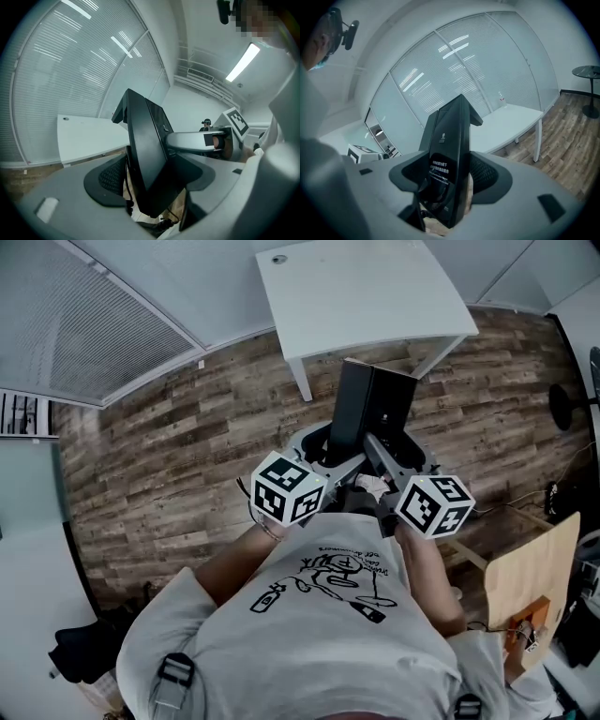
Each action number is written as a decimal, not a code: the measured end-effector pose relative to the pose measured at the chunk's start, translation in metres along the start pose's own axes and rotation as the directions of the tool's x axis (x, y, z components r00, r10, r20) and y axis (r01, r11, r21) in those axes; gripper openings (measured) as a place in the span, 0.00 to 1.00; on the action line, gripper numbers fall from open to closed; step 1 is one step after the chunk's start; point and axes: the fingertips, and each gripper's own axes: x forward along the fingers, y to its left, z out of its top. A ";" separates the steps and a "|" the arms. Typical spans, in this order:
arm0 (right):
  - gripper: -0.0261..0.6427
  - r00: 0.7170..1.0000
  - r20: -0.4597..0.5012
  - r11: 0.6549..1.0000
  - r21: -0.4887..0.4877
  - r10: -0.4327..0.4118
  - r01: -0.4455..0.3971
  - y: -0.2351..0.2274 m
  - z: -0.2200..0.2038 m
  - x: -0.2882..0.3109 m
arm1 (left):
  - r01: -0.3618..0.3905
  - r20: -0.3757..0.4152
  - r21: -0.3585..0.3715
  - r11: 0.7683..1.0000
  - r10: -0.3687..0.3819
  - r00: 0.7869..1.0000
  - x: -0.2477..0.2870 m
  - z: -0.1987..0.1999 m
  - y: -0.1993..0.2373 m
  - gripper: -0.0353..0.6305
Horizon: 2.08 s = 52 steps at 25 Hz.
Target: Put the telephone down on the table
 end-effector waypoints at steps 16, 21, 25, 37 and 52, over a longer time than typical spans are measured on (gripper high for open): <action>0.39 1.000 -0.006 1.000 0.003 0.018 -0.018 -0.046 0.047 0.033 | -0.022 0.000 -0.011 1.000 0.022 1.000 0.055 0.038 0.027 0.53; 0.39 0.999 -0.013 1.000 0.002 0.031 -0.031 -0.076 0.072 0.043 | -0.035 0.004 -0.019 0.999 0.035 0.999 0.090 0.055 0.034 0.53; 0.39 0.999 -0.017 0.999 -0.003 0.039 -0.039 -0.107 0.099 0.050 | -0.043 0.015 -0.026 0.999 0.043 0.999 0.126 0.074 0.038 0.53; 0.39 0.997 -0.031 0.997 -0.003 0.076 -0.077 -0.203 0.175 0.059 | -0.084 0.026 -0.038 0.996 0.085 0.996 0.236 0.128 0.037 0.53; 0.39 0.985 -0.091 0.988 -0.016 0.148 -0.151 -0.254 0.216 0.098 | -0.168 0.060 -0.093 0.981 0.174 0.983 0.296 0.158 0.068 0.53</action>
